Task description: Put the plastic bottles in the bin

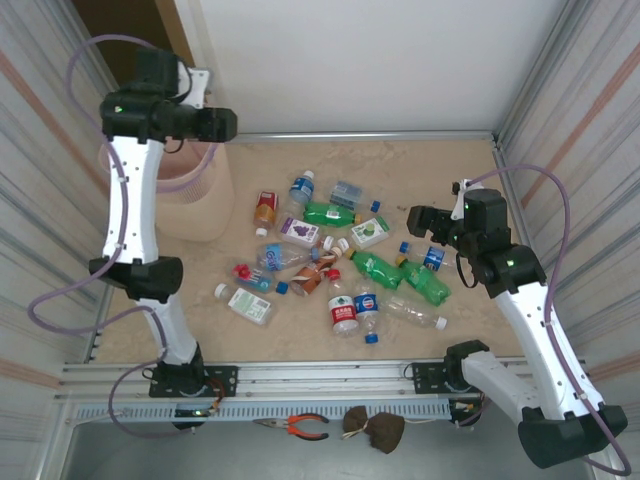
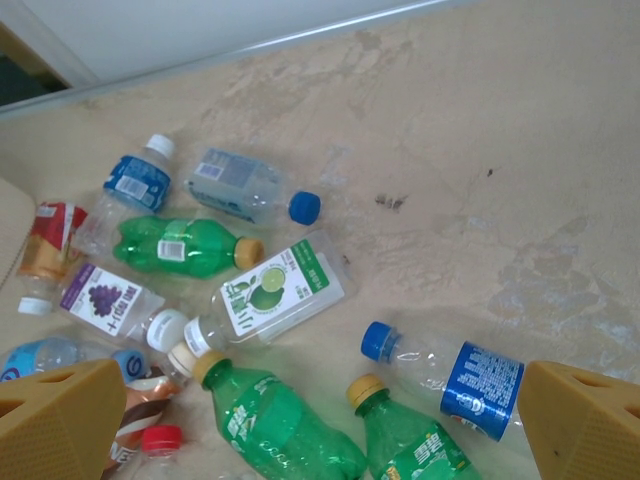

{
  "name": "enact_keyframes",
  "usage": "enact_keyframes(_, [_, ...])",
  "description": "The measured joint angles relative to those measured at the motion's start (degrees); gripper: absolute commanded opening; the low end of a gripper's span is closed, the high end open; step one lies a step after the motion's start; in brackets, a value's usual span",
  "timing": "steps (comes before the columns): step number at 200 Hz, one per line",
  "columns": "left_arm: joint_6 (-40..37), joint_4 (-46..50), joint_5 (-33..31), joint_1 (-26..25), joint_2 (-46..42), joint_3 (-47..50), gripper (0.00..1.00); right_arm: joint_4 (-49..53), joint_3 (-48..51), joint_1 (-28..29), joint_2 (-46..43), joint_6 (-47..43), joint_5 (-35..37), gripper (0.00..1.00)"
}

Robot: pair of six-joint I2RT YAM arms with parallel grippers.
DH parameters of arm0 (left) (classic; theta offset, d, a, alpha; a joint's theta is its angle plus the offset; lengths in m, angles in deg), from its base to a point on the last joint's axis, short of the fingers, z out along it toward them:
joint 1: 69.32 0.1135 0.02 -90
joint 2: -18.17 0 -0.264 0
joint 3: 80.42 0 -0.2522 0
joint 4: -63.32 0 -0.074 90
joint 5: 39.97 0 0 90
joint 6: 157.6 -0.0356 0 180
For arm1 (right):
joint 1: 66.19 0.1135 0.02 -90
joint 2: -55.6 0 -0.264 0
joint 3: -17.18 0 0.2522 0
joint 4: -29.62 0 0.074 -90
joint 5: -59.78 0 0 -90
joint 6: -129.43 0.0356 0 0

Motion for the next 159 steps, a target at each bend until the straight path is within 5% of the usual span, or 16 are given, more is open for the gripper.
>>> enact_keyframes(60, [0.28, -2.82, -6.73, -12.48, 0.04, 7.45, 0.70, 1.36, 0.00, 0.00, -0.11, 0.07, 0.02, 0.99])
enact_keyframes(159, [3.39, -15.43, -9.62, -14.34, 4.04, 30.27, 0.73, 2.16, 0.17, 0.00, -2.12, 0.98, -0.20, 0.99])
